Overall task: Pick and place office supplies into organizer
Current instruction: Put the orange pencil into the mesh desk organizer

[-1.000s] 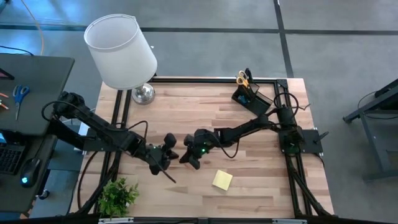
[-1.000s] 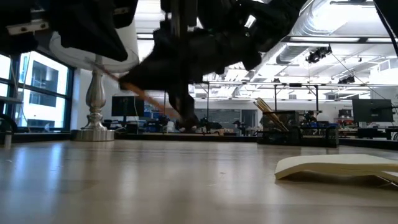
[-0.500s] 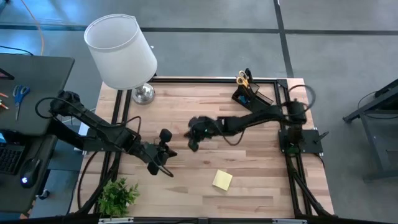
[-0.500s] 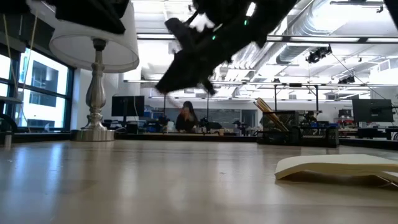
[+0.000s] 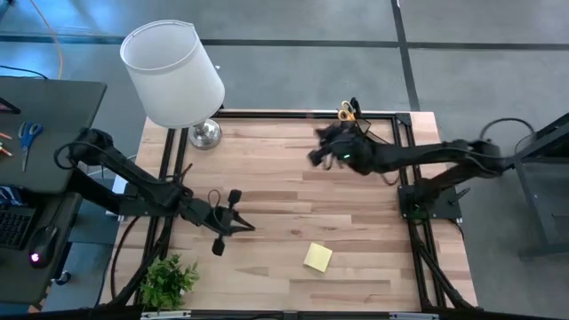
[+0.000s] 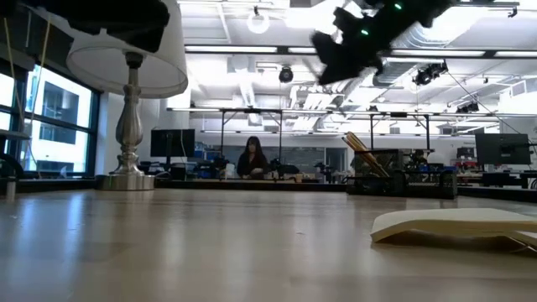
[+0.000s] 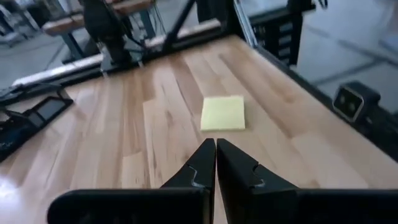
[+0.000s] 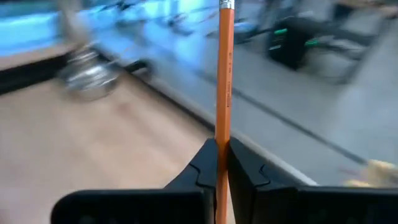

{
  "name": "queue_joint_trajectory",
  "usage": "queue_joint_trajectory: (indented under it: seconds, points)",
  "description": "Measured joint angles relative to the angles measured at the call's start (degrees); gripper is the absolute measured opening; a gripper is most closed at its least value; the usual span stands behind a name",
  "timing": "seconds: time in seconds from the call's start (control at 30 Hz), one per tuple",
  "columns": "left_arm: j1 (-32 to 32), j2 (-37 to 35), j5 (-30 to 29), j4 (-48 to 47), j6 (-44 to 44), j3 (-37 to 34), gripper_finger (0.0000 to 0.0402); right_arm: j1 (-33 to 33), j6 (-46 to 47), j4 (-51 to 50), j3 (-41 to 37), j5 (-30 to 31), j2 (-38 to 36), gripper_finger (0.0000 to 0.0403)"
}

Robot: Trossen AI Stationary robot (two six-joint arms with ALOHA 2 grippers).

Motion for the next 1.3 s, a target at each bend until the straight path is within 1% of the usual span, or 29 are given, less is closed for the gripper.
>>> queue_joint_trajectory:
  seconds: [0.1, 0.2, 0.3, 0.4, 0.53, 0.7, 0.8, 0.87, 0.97, 1.13, 1.3]
  points:
    - [0.66, -0.27, 0.21, 7.92, -0.26, -3.08, 0.0005, -3.54, -2.45, 7.06, -7.69, 3.63, -6.38, 0.0003]
    - [2.85, -0.35, 4.59, 13.32, -2.49, -5.08, 0.0005, -7.38, -6.91, 16.49, -15.1, 4.99, -10.98, 0.0003]
    - [4.88, -0.19, 7.48, 16.34, -4.11, -6.8, 0.0005, -11.43, -11.73, 26.54, -21.08, 5.14, -13.5, 0.0003]
    - [6.53, -0.17, 7.99, 17.3, -5.35, -7.91, 0.0005, -15.66, -15.63, 33.14, -25.31, 6.24, -13.59, 0.0004]
    - [7.73, -0.17, 8.03, 17.34, -5.31, -8.2, 0.0005, -22.13, -16.17, 38.54, -28.4, 5.61, -12.61, 0.0003]
    - [8.26, -0.17, 9.4, 17.32, -4.85, -8.2, 0.0005, -29.35, -11.11, 41.46, -29.94, -0.71, -11.2, 0.0006]
    - [8.26, -0.17, 9.43, 17.32, -3.92, -8.2, 0.0005, -32.13, -9.88, 42.14, -30.01, -4.01, -9.05, 0.0005]
    - [8.26, -0.17, 9.45, 17.22, -3.59, -8.2, 0.0005, -33.02, -9.34, 42.98, -30.01, -5.28, -6.9, 0.0003]
    - [8.24, -0.16, 9.45, 16.62, -3.58, -8.2, 0.0005, -33.33, -7.62, 43.95, -30.03, -5.65, -3.33, 0.0006]
    - [8.22, -0.15, 9.45, 15.09, -3.93, -8.2, 0.0005, -33.32, -5.69, 43.88, -30.03, -3.78, 3.08, 0.0014]
    - [8.22, -0.15, 9.45, 13.84, -4.94, -8.18, 0.0005, -33.25, -1.39, 43.75, -30.0, -3.99, 7.97, 0.0016]
